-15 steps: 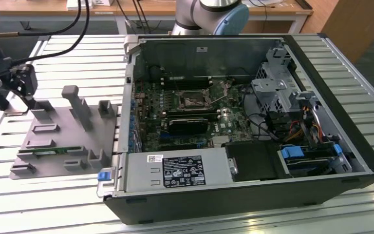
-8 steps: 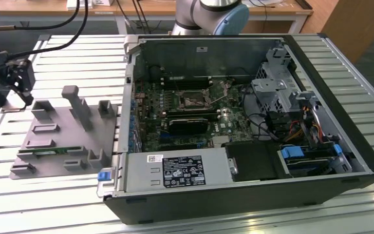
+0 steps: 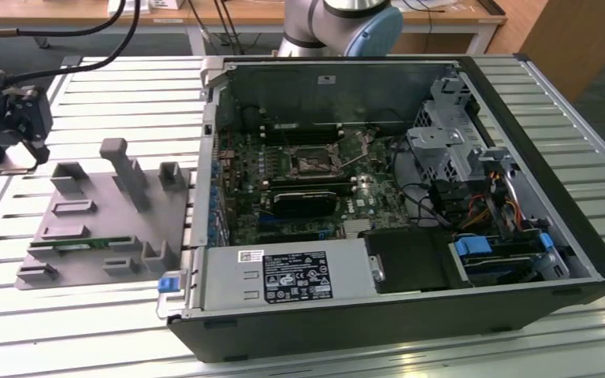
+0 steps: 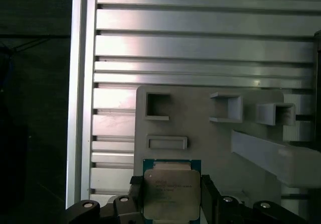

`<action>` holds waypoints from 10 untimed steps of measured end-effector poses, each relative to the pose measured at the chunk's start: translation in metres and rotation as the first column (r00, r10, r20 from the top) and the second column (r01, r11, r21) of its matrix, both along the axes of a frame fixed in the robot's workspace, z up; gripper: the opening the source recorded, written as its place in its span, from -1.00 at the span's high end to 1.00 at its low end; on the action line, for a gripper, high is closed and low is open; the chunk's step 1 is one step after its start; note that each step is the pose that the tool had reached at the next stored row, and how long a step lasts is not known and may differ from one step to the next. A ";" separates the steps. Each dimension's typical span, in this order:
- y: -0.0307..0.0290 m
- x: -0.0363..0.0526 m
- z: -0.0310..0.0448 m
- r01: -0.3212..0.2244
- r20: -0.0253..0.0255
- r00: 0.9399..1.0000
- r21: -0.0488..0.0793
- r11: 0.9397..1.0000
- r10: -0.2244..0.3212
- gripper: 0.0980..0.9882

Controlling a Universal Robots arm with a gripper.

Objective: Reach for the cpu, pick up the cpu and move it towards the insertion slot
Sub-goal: 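Pick up the cpu and move it towards the insertion slot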

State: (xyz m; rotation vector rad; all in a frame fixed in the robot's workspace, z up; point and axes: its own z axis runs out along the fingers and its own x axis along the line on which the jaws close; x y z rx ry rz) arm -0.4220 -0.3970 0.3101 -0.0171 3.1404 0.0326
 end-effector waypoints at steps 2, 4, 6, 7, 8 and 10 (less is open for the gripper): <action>0.0005 0.0000 0.0024 0.000 0.000 1.000 0.000 1.000 0.000 0.00; 0.0008 0.0000 0.0056 0.000 0.000 1.000 0.000 1.000 0.000 0.00; 0.0011 0.0000 0.0089 0.000 0.000 1.000 0.000 1.000 0.000 0.00; 0.0013 0.0000 0.0106 0.000 0.000 1.000 0.000 1.000 0.000 0.00; 0.0014 0.0001 0.0122 0.000 0.000 1.000 0.000 1.000 0.000 0.00; 0.0015 0.0000 0.0152 0.000 0.000 1.000 0.000 1.000 0.000 0.00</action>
